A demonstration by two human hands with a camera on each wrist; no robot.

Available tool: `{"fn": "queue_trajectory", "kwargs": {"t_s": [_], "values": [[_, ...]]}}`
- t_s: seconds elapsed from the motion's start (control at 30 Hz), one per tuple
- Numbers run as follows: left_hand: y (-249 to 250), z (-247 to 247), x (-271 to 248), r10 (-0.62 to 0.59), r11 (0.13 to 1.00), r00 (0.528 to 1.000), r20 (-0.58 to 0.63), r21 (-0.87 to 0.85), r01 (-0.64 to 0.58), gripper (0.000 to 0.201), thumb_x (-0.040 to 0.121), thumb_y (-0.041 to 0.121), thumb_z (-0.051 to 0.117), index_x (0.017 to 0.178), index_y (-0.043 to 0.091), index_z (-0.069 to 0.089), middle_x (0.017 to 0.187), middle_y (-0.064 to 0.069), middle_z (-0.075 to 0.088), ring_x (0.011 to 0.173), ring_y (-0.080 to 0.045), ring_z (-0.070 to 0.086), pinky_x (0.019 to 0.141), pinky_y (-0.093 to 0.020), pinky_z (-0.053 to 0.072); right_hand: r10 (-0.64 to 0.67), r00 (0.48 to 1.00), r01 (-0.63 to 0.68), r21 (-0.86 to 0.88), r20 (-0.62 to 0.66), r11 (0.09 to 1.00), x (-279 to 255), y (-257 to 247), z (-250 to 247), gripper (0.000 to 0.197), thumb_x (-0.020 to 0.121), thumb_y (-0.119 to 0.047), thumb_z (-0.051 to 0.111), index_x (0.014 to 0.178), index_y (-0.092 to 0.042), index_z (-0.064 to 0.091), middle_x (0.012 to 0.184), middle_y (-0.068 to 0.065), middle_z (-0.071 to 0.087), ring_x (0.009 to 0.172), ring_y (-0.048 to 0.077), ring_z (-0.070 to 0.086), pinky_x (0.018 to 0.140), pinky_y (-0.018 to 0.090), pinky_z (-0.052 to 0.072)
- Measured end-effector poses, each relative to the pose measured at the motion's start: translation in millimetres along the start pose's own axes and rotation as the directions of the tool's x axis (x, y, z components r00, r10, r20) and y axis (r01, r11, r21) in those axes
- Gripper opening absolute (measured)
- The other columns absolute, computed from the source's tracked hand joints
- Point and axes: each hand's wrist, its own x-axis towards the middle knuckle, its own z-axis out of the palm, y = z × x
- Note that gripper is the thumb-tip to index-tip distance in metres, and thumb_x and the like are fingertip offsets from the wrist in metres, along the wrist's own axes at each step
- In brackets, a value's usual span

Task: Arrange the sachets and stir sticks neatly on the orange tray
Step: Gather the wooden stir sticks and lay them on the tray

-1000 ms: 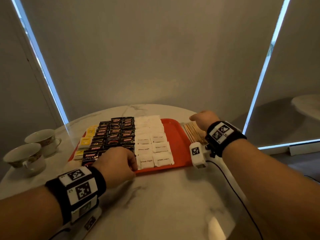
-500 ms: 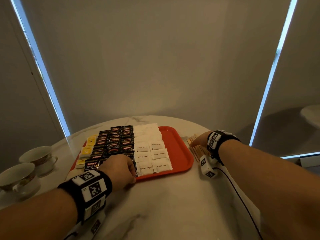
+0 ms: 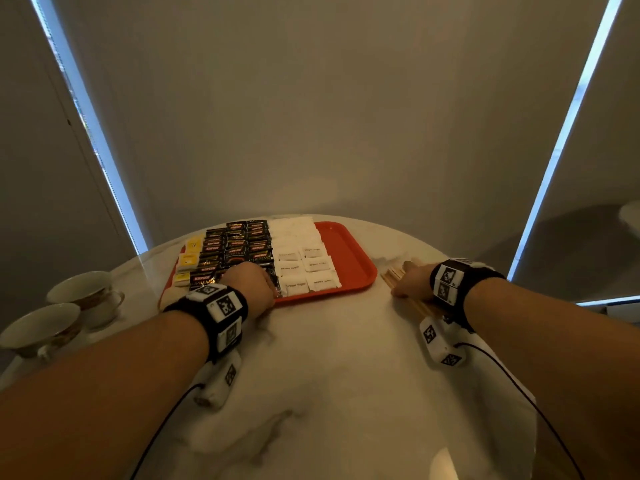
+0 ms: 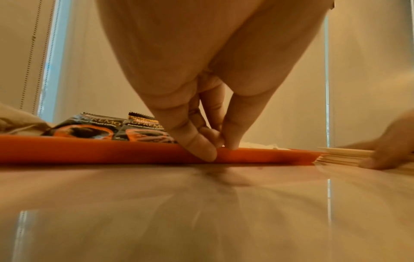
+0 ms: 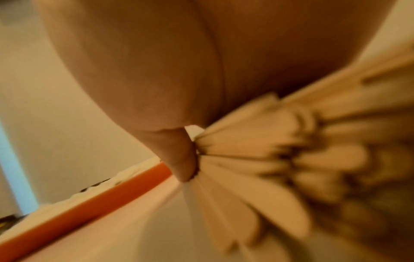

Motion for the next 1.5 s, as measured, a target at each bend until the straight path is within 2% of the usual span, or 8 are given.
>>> {"fn": "queue_trajectory", "kwargs": {"t_s": [0.23, 0.47, 0.7, 0.83, 0.93, 1.13, 1.27, 1.5], "values": [[-7.1, -3.4, -5.4, 0.036, 0.999, 0.999, 0.014, -0.019, -0.036, 0.015, 0.094, 0.030, 0.071, 0.101, 0.019, 0.080, 0.103, -0.001, 0.076, 0.097, -0.019, 0.069, 0.088, -0.037, 0.061, -0.162, 0.977, 0.180, -0.129, 0.142, 0.975, -65.9, -23.3, 31.8, 0.088, 0.095, -0.064, 0.050, 0.160, -0.044, -0.006, 0.172, 0.006, -0.003, 0.151, 0.037, 0.025, 0.116, 0.047, 0.035], [-12.1, -15.0, -19.4, 0.078, 0.995, 0.992, 0.100, -0.065, -0.072, 0.044, 0.098, 0.053, 0.063, 0.111, 0.013, 0.078, 0.107, -0.012, 0.075, 0.103, -0.026, 0.070, 0.089, -0.039, 0.057, -0.390, 0.894, 0.428, -0.164, 0.222, 0.889, -127.4, -59.4, 77.5, 0.090, 0.093, -0.068, 0.049, 0.158, -0.048, -0.011, 0.170, 0.001, -0.018, 0.157, 0.034, -0.009, 0.123, 0.058, 0.006], [-10.8, -15.3, -22.7, 0.119, 0.992, 0.984, 0.130, 0.017, -0.122, 0.046, 0.102, 0.052, 0.056, 0.116, 0.012, 0.074, 0.112, -0.010, 0.072, 0.107, -0.026, 0.067, 0.094, -0.039, 0.056, -0.409, 0.893, 0.442, -0.199, 0.185, 0.875, -132.6, -62.4, 80.7, 0.100, 0.089, -0.074, 0.051, 0.157, -0.046, -0.016, 0.169, 0.000, -0.021, 0.157, 0.032, -0.009, 0.123, 0.058, 0.008], [-11.8, -14.7, -17.4, 0.111, 0.994, 0.983, 0.147, 0.001, -0.112, 0.047, 0.101, 0.053, 0.058, 0.114, 0.012, 0.075, 0.112, -0.012, 0.073, 0.106, -0.027, 0.068, 0.096, -0.040, 0.057, -0.299, 0.948, 0.315, -0.200, 0.109, 0.928, -123.2, -62.9, 66.5, 0.138, 0.061, -0.088, 0.068, 0.155, -0.045, -0.023, 0.168, 0.006, -0.023, 0.156, 0.040, -0.007, 0.121, 0.061, 0.013], [-13.0, -14.5, -17.0, 0.114, 0.994, 0.982, 0.148, -0.015, -0.113, 0.043, 0.102, 0.050, 0.059, 0.119, 0.014, 0.074, 0.111, -0.009, 0.072, 0.107, -0.025, 0.067, 0.095, -0.038, 0.057, -0.228, 0.959, 0.255, -0.167, 0.166, 0.952, -112.9, -60.3, 58.8, 0.147, 0.046, -0.097, 0.066, 0.157, -0.046, -0.016, 0.170, 0.011, -0.010, 0.154, 0.039, 0.014, 0.118, 0.055, 0.027], [-13.5, -15.3, -16.4, 0.110, 0.993, 0.984, 0.137, -0.050, -0.104, 0.038, 0.099, 0.041, 0.065, 0.115, 0.009, 0.076, 0.110, -0.012, 0.074, 0.106, -0.028, 0.069, 0.091, -0.039, 0.056, -0.282, 0.938, 0.331, -0.274, 0.202, 0.903, -122.0, -62.7, 71.7, 0.116, 0.075, -0.089, 0.050, 0.161, -0.037, -0.008, 0.171, 0.010, -0.010, 0.157, 0.038, 0.000, 0.123, 0.057, 0.016], [-13.2, -17.0, -13.3, 0.084, 0.993, 0.987, 0.138, -0.096, -0.071, 0.031, 0.098, 0.041, 0.065, 0.093, 0.010, 0.067, 0.093, -0.008, 0.067, 0.087, -0.024, 0.064, 0.073, -0.034, 0.050, -0.424, 0.859, 0.501, -0.301, 0.286, 0.811, -145.8, -66.0, 77.7, 0.108, 0.086, -0.082, 0.046, 0.161, -0.032, -0.013, 0.170, 0.005, -0.017, 0.157, 0.031, -0.007, 0.126, 0.054, 0.013], [-12.6, -21.4, -25.2, 0.105, 0.990, 0.968, 0.228, -0.121, -0.079, 0.025, 0.103, 0.029, 0.056, 0.085, 0.013, 0.059, 0.088, -0.007, 0.063, 0.089, -0.023, 0.061, 0.082, -0.037, 0.053, -0.678, 0.627, 0.779, -0.288, 0.383, 0.557, -192.8, -89.3, 99.0, 0.099, 0.096, -0.067, 0.049, 0.161, -0.028, -0.014, 0.169, -0.003, -0.020, 0.157, 0.023, -0.010, 0.126, 0.042, 0.006]]}}
